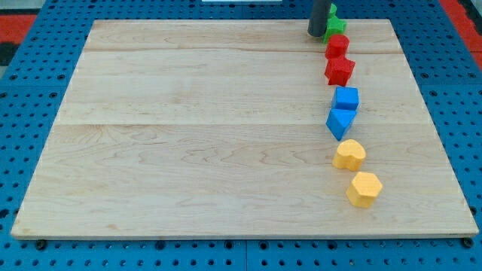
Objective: Push the blue triangle slightly right
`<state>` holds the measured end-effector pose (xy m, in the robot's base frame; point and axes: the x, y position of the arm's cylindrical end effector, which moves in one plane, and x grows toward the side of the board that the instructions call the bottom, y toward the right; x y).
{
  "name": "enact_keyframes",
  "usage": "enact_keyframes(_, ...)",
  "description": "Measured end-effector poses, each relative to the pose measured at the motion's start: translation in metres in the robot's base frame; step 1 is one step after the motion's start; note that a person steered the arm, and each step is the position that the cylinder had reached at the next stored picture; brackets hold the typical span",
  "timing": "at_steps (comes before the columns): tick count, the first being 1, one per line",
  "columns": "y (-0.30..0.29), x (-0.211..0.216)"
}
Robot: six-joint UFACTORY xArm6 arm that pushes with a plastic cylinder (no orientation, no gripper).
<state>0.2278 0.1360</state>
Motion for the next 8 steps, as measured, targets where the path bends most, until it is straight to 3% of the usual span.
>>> enact_keyframes(4,-0.036,0.000)
enact_keyframes(6,-0.090,0.001)
enact_keyframes(8,-0.088,0.061)
